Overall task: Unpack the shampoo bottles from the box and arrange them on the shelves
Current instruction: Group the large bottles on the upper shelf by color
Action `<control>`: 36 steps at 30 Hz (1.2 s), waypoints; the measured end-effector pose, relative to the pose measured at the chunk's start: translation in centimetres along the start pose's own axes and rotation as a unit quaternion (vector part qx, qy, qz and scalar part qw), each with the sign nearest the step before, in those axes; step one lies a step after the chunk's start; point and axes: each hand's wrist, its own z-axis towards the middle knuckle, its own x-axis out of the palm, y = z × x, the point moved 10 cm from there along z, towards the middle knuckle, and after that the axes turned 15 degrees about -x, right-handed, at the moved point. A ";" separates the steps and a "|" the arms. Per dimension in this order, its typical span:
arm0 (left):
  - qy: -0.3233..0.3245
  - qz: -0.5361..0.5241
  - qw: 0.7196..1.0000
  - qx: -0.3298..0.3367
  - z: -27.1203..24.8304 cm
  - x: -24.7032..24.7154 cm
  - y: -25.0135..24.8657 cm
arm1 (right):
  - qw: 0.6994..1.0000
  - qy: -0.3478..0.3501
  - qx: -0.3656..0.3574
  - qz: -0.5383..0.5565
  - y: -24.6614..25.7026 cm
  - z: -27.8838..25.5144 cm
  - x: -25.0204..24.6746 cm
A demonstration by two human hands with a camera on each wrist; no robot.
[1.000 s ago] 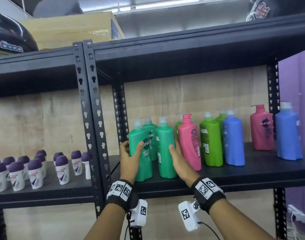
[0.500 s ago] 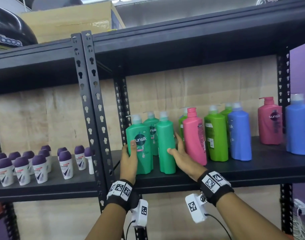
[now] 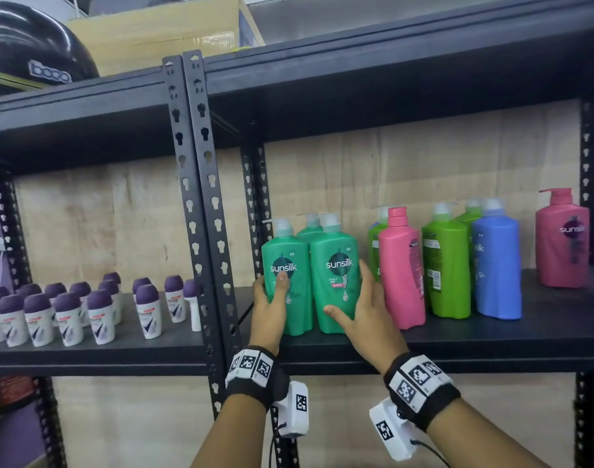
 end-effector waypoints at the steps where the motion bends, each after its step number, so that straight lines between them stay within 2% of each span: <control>1: 0.007 -0.006 1.000 -0.003 0.1 0.1 0.1 | 1.000 -0.008 0.002 -0.027 0.2 -0.1 0.0; 3: 0.014 -0.010 1.000 -0.004 0.2 0.2 0.1 | 0.998 -0.018 0.003 -0.061 0.3 -0.2 0.0; 8: 0.022 -0.021 0.999 -0.017 0.3 0.3 0.1 | 0.997 -0.047 0.001 -0.065 -0.1 0.4 -0.1; 18: 0.019 0.016 0.999 -0.035 -0.2 0.5 0.1 | 0.998 -0.043 -0.045 -0.034 0.5 0.7 -0.6; 20: 0.022 0.017 0.999 -0.040 -0.2 0.6 0.1 | 0.996 -0.058 -0.057 -0.028 1.7 1.7 -1.5; 23: 0.024 0.014 0.998 -0.047 -0.1 0.7 0.1 | 0.986 -0.119 -0.112 -0.033 4.8 4.7 -4.3; 25: 0.022 0.016 0.998 -0.052 0.0 0.6 0.3 | 0.980 -0.130 -0.144 -0.035 6.4 7.4 -5.8; 27: 0.020 0.015 0.998 -0.053 0.3 0.5 0.5 | 0.986 -0.091 -0.139 -0.034 6.7 10.7 -6.4; 30: 0.022 0.017 0.998 -0.056 0.6 0.6 0.6 | 0.997 0.033 -0.065 0.000 5.2 14.9 -5.3; 32: 0.020 0.014 0.998 -0.054 0.5 0.5 0.6 | 0.994 0.104 -0.019 0.018 4.0 16.4 -3.8; 34: 0.016 0.013 0.998 -0.056 0.4 0.4 0.6 | 0.990 0.137 -0.001 0.027 2.9 16.8 -2.5; 36: 0.012 0.012 0.998 -0.058 0.4 0.4 0.6 | 0.990 0.127 -0.006 0.057 2.1 16.7 -1.6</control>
